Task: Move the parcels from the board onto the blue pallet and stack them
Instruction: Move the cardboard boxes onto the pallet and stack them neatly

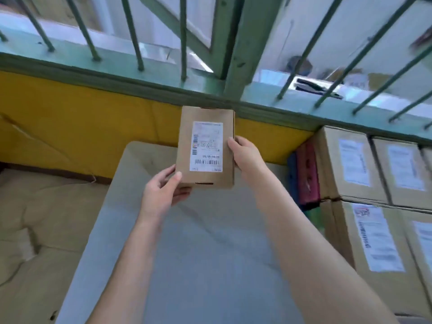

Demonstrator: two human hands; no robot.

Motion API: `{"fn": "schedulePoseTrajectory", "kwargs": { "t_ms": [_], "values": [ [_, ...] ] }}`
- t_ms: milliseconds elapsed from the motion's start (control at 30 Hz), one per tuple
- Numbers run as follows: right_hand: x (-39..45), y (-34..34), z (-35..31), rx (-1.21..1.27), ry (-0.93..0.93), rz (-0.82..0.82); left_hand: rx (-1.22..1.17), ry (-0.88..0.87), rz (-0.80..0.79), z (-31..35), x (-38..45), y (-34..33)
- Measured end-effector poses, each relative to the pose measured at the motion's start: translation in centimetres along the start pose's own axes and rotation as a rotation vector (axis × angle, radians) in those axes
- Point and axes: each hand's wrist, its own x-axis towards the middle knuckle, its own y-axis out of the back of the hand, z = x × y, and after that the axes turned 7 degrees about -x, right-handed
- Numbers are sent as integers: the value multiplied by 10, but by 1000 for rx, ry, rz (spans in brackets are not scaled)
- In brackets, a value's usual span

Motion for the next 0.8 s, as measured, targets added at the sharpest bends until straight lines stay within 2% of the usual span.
{"fn": "schedulePoseTrajectory", "kwargs": {
  "t_ms": [100, 233, 367, 467, 667, 733, 800],
  "values": [
    [-48, 104, 4, 137, 104, 118, -10, -20, -124, -3, -44, -78],
    [-107, 239, 44, 139, 260, 259, 11, -73, -267, -27, -119, -182],
    [-150, 362, 112, 183, 291, 239, 64, -97, -335, -81, -195, -279],
    [-182, 441, 164, 239, 264, 308, 109, 0, -380, -125, -247, -351],
    [-206, 529, 254, 214, 177, 377, 268, 27, -469, -189, -312, -436],
    [-208, 541, 279, 215, 164, 441, 435, 24, -503, -207, -322, -447],
    [-210, 554, 301, 210, 140, 497, 686, -129, -540, -224, -326, -452]
  ]
}}
